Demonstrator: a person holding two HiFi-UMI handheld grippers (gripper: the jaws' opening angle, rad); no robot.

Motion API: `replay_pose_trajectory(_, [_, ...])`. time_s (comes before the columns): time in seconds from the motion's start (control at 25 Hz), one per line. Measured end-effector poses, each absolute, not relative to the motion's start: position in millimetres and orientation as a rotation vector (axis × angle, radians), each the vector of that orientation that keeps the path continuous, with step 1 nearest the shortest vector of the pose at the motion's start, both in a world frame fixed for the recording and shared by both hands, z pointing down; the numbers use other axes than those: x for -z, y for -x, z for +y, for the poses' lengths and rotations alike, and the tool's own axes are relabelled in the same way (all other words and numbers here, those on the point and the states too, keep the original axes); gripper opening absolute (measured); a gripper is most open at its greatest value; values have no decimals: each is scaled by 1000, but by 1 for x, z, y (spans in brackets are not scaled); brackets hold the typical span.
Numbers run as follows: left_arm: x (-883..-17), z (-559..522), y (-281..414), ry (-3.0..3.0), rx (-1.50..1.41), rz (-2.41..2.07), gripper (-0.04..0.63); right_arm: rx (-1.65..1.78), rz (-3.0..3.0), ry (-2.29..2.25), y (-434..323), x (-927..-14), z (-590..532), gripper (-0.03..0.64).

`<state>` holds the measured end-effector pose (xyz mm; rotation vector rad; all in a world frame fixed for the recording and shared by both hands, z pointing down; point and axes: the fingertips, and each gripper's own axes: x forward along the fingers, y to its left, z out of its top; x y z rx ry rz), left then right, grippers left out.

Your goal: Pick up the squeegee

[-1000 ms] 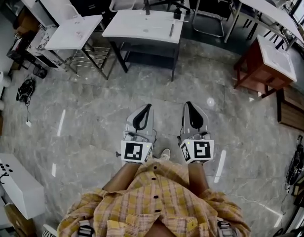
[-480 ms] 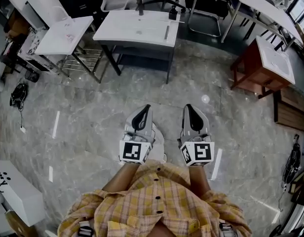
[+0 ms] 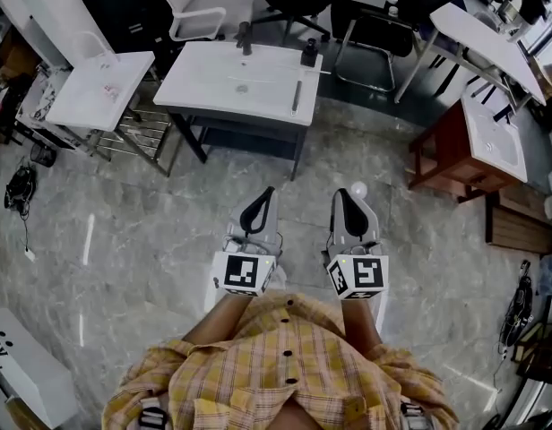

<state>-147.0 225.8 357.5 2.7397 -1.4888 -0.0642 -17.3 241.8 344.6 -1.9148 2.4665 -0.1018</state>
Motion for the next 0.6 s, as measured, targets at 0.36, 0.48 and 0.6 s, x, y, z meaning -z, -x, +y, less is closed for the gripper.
replay_pose_trajectory(0.36, [-366,130,132,-2767,47,-1407,0,109,2438,1982,13,-354,154,-3])
replay_pose_trajectory(0.48, [-371,111,126,-2777,33,-1373,0,135,2421,2012,10,-364,142,-3])
replay_pose_trajectory(0.6, [-375,97,121,-2771,24,-1350,0,159,2411,2038,6,-370,133,-3])
